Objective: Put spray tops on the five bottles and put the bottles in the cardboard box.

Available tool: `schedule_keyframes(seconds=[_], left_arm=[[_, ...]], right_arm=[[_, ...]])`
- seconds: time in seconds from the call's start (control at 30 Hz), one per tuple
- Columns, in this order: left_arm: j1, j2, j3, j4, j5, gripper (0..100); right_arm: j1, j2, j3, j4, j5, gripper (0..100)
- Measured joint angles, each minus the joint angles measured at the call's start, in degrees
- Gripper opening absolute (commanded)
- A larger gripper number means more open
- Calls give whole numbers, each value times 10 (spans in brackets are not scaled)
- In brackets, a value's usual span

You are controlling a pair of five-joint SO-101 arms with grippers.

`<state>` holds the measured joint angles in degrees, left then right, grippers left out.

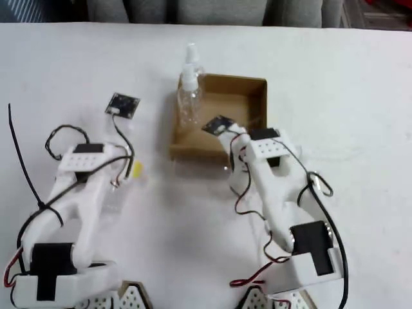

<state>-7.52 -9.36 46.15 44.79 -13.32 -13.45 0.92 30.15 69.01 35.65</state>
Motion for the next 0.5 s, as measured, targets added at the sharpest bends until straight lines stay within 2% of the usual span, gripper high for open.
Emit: schedule_keyframes(seconds=[0.13,0.33,0.5], left_arm=[[0,0,0,0,0,37],[0,0,0,0,0,37],[0,0,0,-1,0,37]], right_arm=[[0,0,0,-18,5,159],[-4,0,0,-38,-69,159],[-3,0,0,-38,-92,159]])
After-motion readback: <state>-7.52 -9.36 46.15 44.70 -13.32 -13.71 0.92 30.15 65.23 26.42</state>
